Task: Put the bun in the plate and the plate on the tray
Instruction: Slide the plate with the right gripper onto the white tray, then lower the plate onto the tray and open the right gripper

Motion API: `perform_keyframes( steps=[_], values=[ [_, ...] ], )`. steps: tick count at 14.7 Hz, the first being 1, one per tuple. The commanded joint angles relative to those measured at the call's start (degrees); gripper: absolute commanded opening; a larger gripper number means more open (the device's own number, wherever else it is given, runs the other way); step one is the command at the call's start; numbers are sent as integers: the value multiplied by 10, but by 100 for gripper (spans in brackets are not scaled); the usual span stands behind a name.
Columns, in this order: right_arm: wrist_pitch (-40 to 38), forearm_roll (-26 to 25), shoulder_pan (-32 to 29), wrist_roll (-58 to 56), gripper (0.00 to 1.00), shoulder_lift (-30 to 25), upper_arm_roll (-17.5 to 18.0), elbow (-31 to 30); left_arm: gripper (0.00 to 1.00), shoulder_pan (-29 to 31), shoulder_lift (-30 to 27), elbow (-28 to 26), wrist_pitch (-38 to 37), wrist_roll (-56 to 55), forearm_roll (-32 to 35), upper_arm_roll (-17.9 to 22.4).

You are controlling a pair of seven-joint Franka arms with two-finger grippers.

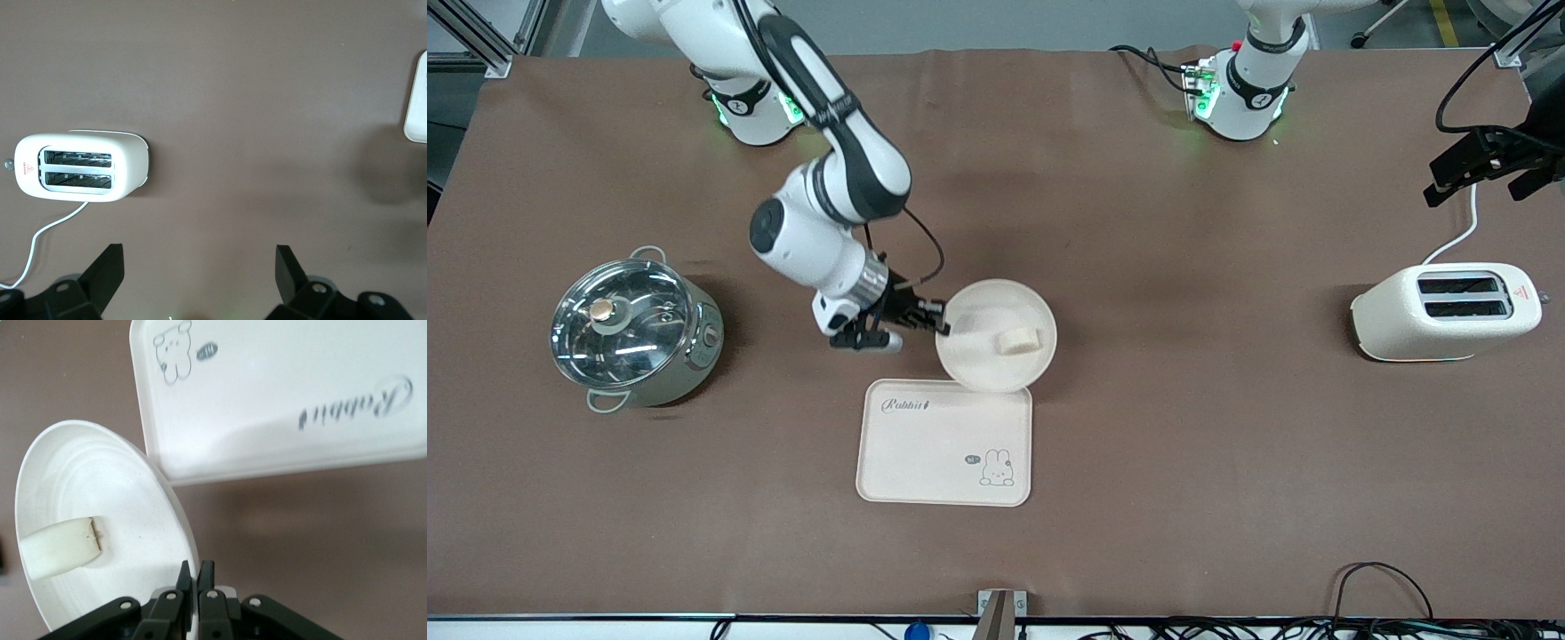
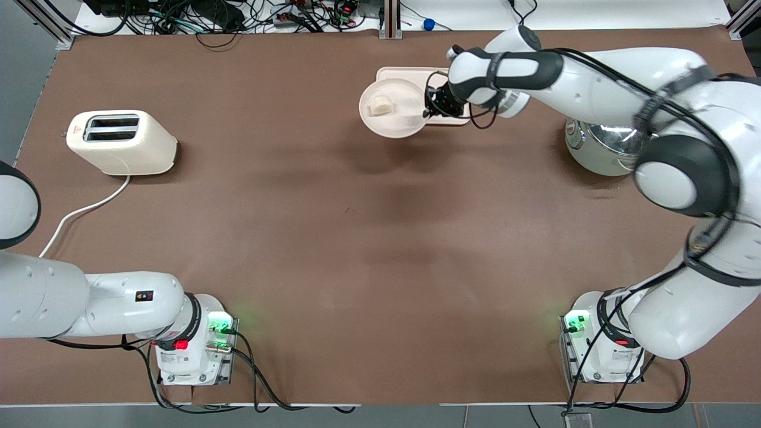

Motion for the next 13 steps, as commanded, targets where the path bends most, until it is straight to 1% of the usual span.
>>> perform_keyframes(
  steps=[1, 3, 5, 9, 10, 13],
  values=[
    [-2, 7, -29, -27, 0, 91, 7, 109, 100, -1, -7, -10, 4, 10, -6, 2],
    [-45, 1, -57, -26, 0, 121, 7, 160, 100, -1, -5, -10, 4, 11, -5, 2],
    [-91, -5, -91, -26, 0, 145, 7, 196, 100, -1, -5, -9, 6, 8, -6, 2],
    [-93, -48, -129, -30, 0, 198, 7, 229, 100, -1, -1, -9, 7, 8, -6, 2],
    [-93, -55, -139, -37, 0, 202, 7, 234, 100, -1, 1, -9, 7, 8, -6, 1],
    [-93, -56, -138, -39, 0, 216, 7, 247, 100, -2, 5, -7, 9, 8, -7, 1]
  ],
)
